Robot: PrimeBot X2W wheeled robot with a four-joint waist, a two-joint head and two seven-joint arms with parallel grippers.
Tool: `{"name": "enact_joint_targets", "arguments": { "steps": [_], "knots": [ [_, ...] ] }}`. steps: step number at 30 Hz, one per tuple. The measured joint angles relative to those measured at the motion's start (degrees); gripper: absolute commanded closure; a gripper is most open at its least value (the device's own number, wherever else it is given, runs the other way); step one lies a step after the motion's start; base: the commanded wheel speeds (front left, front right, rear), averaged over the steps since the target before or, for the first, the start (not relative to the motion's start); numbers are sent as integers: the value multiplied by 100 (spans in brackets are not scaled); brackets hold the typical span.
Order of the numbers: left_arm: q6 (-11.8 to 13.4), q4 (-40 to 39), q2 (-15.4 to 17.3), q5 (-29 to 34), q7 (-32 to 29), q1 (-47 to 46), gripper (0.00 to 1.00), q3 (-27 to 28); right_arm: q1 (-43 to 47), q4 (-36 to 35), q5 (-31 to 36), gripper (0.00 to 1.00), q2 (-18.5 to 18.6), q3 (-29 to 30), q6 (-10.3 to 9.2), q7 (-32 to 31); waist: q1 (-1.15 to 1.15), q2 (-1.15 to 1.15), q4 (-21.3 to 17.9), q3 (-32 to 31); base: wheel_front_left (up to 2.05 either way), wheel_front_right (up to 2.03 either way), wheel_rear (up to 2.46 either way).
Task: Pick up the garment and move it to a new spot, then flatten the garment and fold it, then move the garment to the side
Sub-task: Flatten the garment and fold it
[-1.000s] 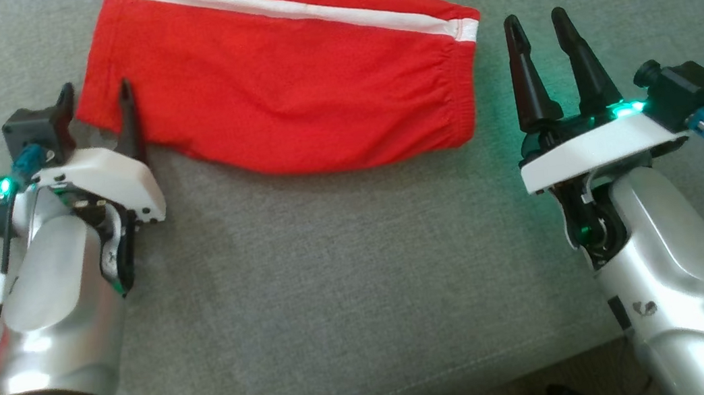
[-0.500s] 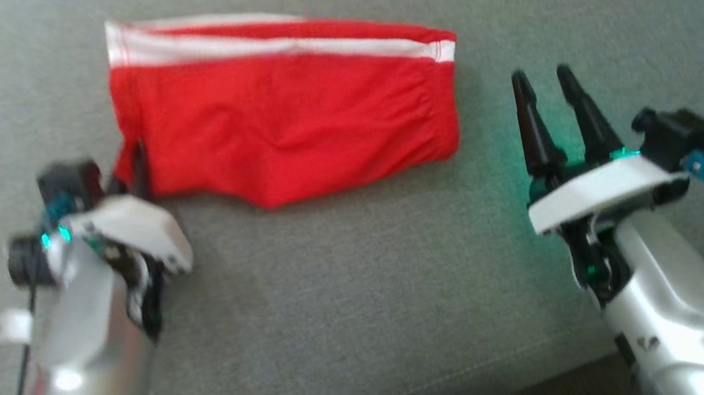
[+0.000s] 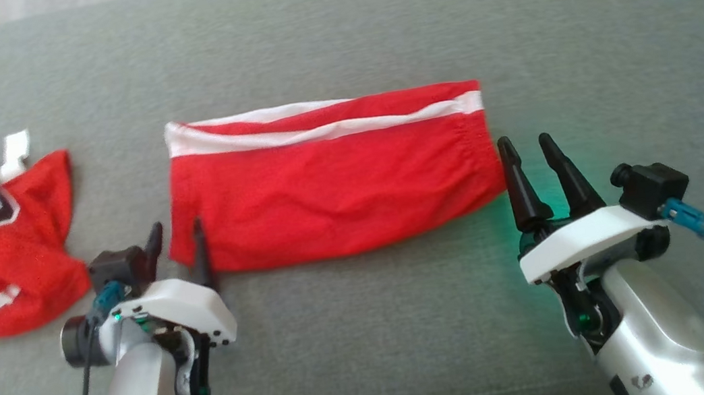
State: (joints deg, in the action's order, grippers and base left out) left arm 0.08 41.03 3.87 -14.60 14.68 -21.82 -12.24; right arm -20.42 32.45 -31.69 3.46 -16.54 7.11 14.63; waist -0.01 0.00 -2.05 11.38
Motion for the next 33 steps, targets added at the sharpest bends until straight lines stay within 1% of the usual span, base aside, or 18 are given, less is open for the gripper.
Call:
{"name": "enact_joint_targets", "arguments": {
  "steps": [8,13,14,16,20,21,22,25,27,29,33],
  "knots": [
    [-8,-514,-110,259,0,83,0,-7,-75,223,-127,0,1,-109,0,0,0,0,384,112,0,0,0],
    [-22,-612,-132,347,0,290,0,-11,-168,638,-3,0,1,74,0,0,0,0,496,131,0,0,0],
    [-62,-619,-144,348,0,325,0,-13,-168,850,-7,0,2,162,0,0,0,0,531,152,0,0,0],
    [-69,-655,-151,345,0,322,0,-5,-172,1066,-54,0,2,163,0,0,0,0,562,183,0,0,0],
    [-108,-676,-153,346,0,321,0,9,-308,1244,-137,0,4,75,-1,9,0,0,590,211,0,0,0],
    [-108,-681,-153,355,0,321,0,13,-360,1299,-199,29,22,8,-1,10,0,0,595,216,0,0,0],
    [-108,-686,-154,391,0,321,0,15,-393,1328,-257,100,37,-34,-1,18,0,0,596,218,0,0,0],
    [-108,-727,-156,438,0,322,0,19,-478,1407,-400,100,69,-186,-1,34,0,0,598,217,0,0,0],
    [-108,-730,-158,438,0,322,0,19,-509,1412,-482,100,65,-187,-1,33,0,0,592,199,0,0,0],
    [-107,-735,-159,438,0,326,0,19,-500,1399,-535,100,45,-63,-1,31,0,0,579,172,0,0,0],
    [-102,-751,-162,436,0,385,0,31,-466,1328,-387,100,-48,419,-1,14,0,0,536,86,0,0,0]
  ]
}}
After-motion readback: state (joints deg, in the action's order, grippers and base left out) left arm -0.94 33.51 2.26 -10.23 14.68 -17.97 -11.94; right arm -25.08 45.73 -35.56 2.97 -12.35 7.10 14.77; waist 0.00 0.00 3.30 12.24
